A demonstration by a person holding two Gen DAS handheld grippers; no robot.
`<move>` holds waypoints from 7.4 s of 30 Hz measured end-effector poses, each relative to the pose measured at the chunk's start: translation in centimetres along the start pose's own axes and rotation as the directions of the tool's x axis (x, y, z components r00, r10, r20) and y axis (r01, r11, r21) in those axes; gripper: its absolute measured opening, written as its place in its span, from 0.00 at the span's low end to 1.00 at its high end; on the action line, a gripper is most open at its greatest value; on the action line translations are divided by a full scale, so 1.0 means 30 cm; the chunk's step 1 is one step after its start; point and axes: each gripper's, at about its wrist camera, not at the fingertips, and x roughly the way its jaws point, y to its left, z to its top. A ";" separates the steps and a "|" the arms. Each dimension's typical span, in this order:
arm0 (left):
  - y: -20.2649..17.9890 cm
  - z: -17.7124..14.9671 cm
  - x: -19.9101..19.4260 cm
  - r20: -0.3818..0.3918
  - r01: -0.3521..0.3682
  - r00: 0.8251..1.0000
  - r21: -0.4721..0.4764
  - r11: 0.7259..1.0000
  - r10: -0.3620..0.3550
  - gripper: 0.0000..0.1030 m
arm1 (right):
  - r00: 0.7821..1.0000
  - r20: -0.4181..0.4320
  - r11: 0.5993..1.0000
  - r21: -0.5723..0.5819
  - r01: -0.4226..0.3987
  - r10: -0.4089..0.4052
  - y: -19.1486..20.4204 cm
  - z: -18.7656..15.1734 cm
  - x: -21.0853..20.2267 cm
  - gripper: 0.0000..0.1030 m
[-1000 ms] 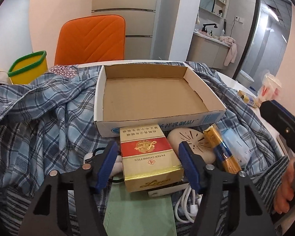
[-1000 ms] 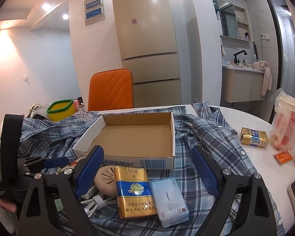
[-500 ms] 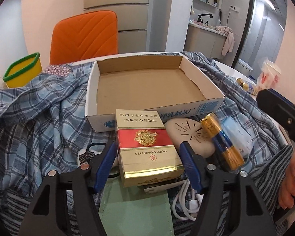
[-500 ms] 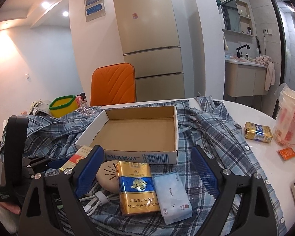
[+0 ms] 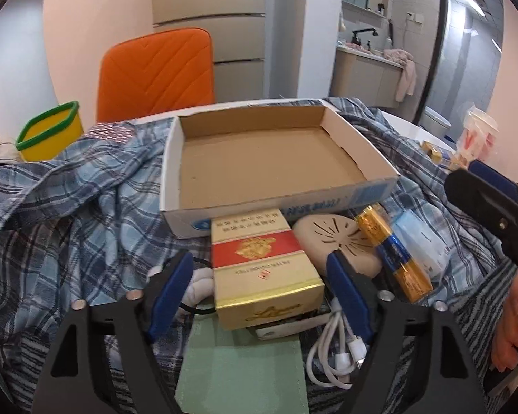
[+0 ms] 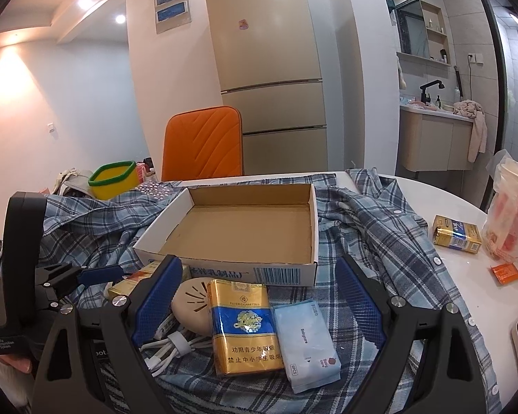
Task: Organize soft objects
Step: 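Grasp the red-and-gold Liqun pack with the left gripper while the right grasps the gold-blue pack, then lift the Liqun pack with the left gripper while the right lifts the gold-blue pack, then lower both packs into the cardboard box and open both grippers, then grasp the black Face tissue pack with the left gripper while the right grasps the Babycare wipes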
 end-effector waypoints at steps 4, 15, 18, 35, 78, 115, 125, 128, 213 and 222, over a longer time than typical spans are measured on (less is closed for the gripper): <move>-0.009 0.000 0.006 -0.009 0.005 1.000 0.017 1.000 -0.005 0.66 | 1.000 0.000 1.000 0.005 0.000 0.000 -0.001 0.001 -0.001 0.89; 0.008 -0.016 -0.112 0.167 0.004 0.986 -0.012 1.000 -0.002 0.56 | 0.997 -0.058 0.998 0.040 -0.052 0.054 -0.026 -0.002 0.040 0.71; -0.001 -0.032 -0.188 0.284 0.003 0.959 -0.001 1.000 -0.002 0.56 | 0.993 -0.084 0.996 0.040 -0.076 0.079 -0.025 -0.006 0.056 0.61; 0.012 -0.038 -0.250 0.390 -0.016 0.920 -0.021 1.000 0.022 0.56 | 0.926 -0.339 0.984 0.119 -0.134 0.167 -0.042 -0.070 0.216 0.57; -0.050 -0.078 -0.515 0.672 -0.211 0.715 -0.052 0.976 0.190 0.56 | 0.916 0.396 0.987 -0.115 0.111 -0.057 0.105 0.095 -0.306 0.53; 0.034 0.075 -0.188 0.664 -0.170 0.733 -0.029 0.985 0.147 0.56 | 0.959 0.209 0.977 -0.052 0.208 -0.193 0.105 0.148 0.179 0.53; 0.070 0.136 -0.076 0.487 -0.141 0.860 -0.052 0.989 0.149 0.56 | 0.982 -0.117 0.988 -0.023 0.150 -0.151 0.023 0.131 0.395 0.53; 0.057 0.137 -0.048 0.445 -0.155 0.882 -0.036 0.987 0.155 0.56 | 0.980 -0.126 0.988 -0.035 0.153 -0.156 0.029 0.126 0.402 0.53; 0.015 -0.078 -0.330 0.624 -0.145 0.775 0.020 0.989 0.102 1.00 | 0.911 0.382 0.983 -0.031 0.181 -0.156 0.012 0.063 -0.216 1.00; -0.015 -0.047 -0.231 0.455 -0.126 0.888 0.119 0.985 0.059 0.81 | 0.938 0.311 0.983 -0.049 0.179 -0.155 0.016 0.062 -0.162 1.00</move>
